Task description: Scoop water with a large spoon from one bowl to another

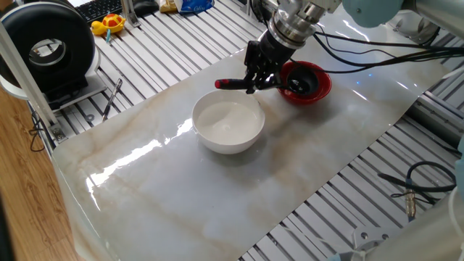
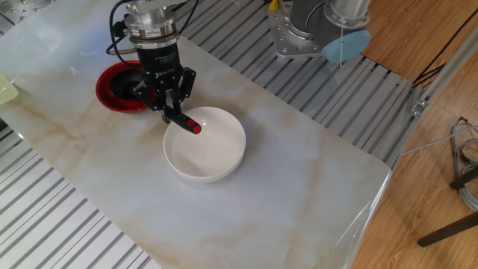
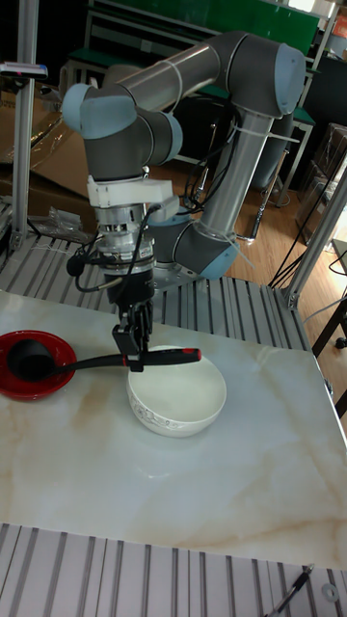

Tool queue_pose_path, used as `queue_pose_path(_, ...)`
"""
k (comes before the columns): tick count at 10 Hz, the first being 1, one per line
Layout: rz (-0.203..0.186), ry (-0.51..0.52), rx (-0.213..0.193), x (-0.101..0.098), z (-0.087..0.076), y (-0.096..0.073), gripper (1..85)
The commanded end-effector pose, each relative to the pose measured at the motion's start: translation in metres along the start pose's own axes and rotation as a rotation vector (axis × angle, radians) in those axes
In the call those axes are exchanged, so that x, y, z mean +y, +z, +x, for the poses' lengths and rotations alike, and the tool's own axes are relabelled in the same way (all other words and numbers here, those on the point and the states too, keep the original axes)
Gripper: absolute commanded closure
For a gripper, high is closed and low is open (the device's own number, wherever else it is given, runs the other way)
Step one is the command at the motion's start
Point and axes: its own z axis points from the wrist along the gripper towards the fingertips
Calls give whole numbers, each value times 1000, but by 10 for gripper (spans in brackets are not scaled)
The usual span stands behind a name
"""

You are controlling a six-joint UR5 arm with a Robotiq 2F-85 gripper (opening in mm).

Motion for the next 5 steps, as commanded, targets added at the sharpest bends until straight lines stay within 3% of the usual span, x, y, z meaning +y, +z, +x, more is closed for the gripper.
queue_pose_path(1, 3, 12, -13, 1, 3, 2, 843)
queue_pose_path(5, 8, 11, -17, 6, 14, 5, 843)
